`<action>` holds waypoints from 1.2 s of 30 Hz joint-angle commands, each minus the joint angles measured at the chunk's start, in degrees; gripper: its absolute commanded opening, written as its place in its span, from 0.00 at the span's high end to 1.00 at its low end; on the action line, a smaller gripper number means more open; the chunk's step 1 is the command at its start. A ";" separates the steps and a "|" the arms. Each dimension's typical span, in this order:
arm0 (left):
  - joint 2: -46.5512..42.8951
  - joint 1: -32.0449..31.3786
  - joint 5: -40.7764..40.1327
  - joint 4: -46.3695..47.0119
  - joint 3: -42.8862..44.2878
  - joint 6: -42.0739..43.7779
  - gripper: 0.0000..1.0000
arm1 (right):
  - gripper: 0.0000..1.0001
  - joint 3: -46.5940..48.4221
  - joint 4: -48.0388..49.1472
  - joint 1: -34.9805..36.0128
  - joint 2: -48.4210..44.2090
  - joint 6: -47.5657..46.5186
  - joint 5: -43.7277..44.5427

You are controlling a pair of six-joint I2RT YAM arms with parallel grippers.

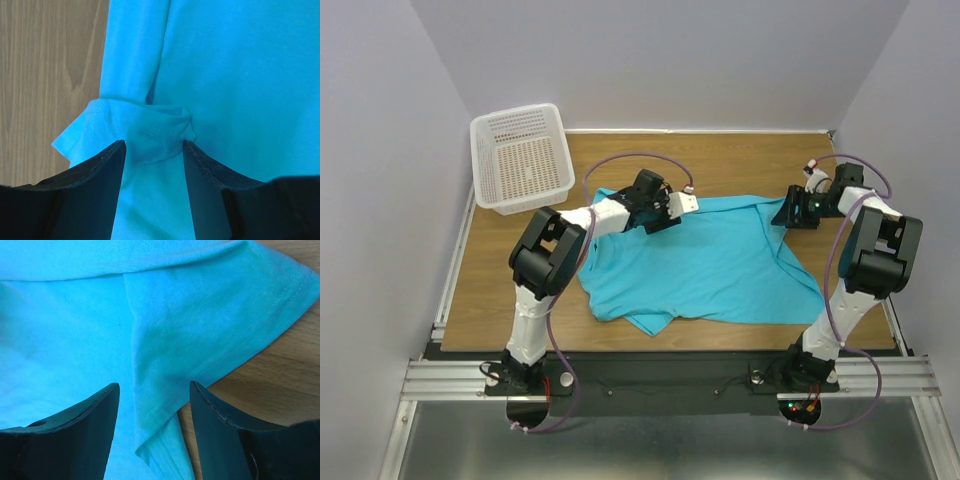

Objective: Fold and stack the t-shirts
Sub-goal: Flatten the tshirt out

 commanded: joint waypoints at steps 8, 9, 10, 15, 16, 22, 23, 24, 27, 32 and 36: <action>1.03 -0.45 -1.20 1.59 5.18 -2.96 0.90 | 0.36 -0.78 2.79 -2.33 -1.98 1.02 -3.37; 0.86 -0.45 -1.28 1.77 5.18 -3.04 0.97 | 0.36 -0.78 2.87 -2.68 -2.07 1.11 -3.55; 0.68 -0.45 -1.46 1.94 5.27 -3.13 0.99 | 0.36 -0.87 2.88 -2.95 -2.15 1.11 -3.73; -2.48 0.43 -0.06 4.75 5.62 -6.11 1.00 | 0.36 -1.04 2.88 -3.56 -2.59 1.02 -4.08; -2.66 1.74 0.82 5.37 6.84 -7.60 1.00 | 0.36 -1.05 2.88 -3.65 -2.60 1.02 -3.91; 2.43 7.37 3.90 7.91 17.99 -22.97 1.00 | 0.36 -1.05 3.05 -3.65 -2.77 0.93 -3.46; 3.31 9.03 2.94 8.71 19.32 -25.52 1.00 | 0.36 -1.05 3.23 -3.65 -2.60 0.93 -3.38; 4.97 9.74 2.67 9.67 20.38 -30.15 1.00 | 0.36 -0.96 3.31 -3.65 -2.60 0.93 -3.46; 8.05 12.12 -0.58 14.33 23.19 -39.14 1.00 | 0.36 -0.52 3.40 -3.65 -2.33 1.02 -3.47; 12.46 12.65 -1.81 11.97 30.31 -43.12 0.29 | 0.35 1.32 3.40 -3.65 -1.63 -0.03 -2.07; 9.39 12.74 -2.87 13.28 28.22 -42.51 0.18 | 0.35 4.13 3.40 -3.65 -0.05 -0.12 -0.56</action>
